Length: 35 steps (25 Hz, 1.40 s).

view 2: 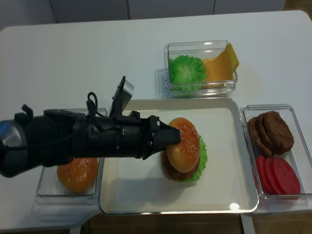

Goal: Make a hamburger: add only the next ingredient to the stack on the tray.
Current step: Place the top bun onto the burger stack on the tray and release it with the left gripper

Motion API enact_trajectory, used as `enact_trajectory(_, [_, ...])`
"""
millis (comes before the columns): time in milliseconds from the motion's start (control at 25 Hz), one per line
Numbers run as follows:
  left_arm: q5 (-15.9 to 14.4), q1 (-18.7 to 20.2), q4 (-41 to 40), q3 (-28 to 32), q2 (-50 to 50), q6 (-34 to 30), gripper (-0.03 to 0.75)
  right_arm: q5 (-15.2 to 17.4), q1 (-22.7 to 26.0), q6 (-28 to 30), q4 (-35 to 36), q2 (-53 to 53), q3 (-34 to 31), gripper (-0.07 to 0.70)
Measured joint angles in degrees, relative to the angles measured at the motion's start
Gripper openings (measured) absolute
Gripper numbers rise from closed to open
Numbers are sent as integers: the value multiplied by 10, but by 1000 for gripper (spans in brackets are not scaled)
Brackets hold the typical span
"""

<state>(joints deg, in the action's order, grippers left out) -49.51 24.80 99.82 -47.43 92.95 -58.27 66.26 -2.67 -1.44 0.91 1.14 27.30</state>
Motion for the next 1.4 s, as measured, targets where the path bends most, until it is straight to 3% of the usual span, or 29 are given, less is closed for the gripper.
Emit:
enact_trajectory(440, [-11, 0, 0, 0, 27, -13, 210, 0, 0, -1, 0, 0, 0, 467])
enact_trajectory(1080, [18, 0, 0, -2, 27, -14, 210, 0, 0, 0, 0, 0, 0, 467])
enact_trajectory(1280, [25, 0, 0, -3, 27, -14, 260, 0, 0, 0, 0, 0, 0, 467])
enact_trajectory(1400, [44, 0, 0, -3, 28, -14, 325, 0, 0, 0, 0, 0, 0, 467])
